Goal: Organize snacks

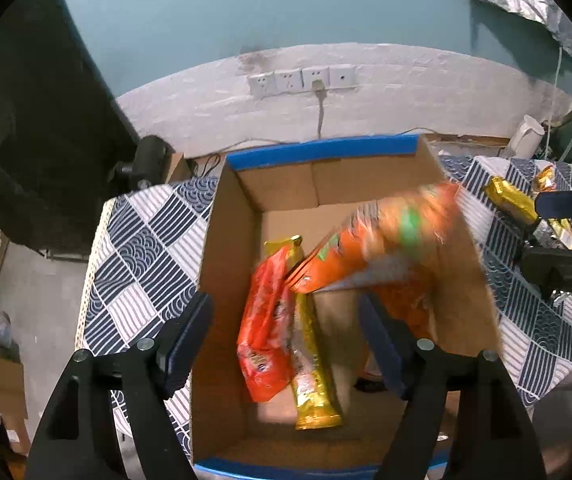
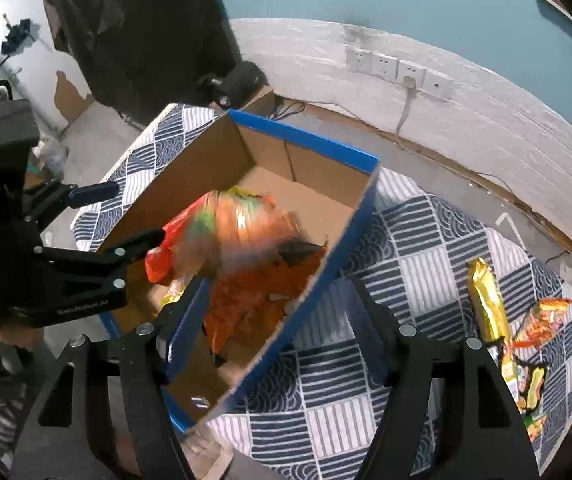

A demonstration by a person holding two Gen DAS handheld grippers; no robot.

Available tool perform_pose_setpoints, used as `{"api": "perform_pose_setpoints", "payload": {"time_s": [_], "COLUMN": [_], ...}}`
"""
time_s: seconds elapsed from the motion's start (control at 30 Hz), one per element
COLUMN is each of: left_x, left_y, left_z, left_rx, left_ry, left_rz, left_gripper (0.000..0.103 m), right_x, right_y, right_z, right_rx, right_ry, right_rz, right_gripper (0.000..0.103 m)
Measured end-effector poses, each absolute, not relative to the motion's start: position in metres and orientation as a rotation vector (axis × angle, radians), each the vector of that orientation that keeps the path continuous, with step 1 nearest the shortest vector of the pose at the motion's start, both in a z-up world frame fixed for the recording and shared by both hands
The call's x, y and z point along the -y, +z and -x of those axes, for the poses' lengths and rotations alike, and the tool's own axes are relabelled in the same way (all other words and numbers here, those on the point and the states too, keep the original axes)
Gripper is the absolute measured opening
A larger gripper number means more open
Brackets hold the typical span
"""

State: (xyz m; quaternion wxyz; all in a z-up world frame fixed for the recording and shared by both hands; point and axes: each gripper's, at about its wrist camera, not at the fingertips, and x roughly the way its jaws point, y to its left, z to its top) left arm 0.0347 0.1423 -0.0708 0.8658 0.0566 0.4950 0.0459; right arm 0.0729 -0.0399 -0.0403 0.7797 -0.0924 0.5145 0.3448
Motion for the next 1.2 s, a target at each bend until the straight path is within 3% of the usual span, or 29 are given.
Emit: {"api": "perform_pose_setpoints", "payload": {"time_s": [0.5,1.2], "left_x": [-0.063,0.057], "left_y": [-0.048,-0.091], "left_z": [-0.04,-0.062], "left_rx": [-0.998,-1.063], "left_ry": [-0.056,-0.18], "left_rz": [-0.133,-0.334], "left_gripper": [0.079,0.079], "right_x": [0.145,0.28], "right_y": [-0.038,-0.08], "right_z": [-0.074,-0.098], "right_rx": [-1.092,-1.141], "right_ry": [0.585,0.356], "right_rz": [0.124,0.06], "right_gripper": [0.07,0.07]}}
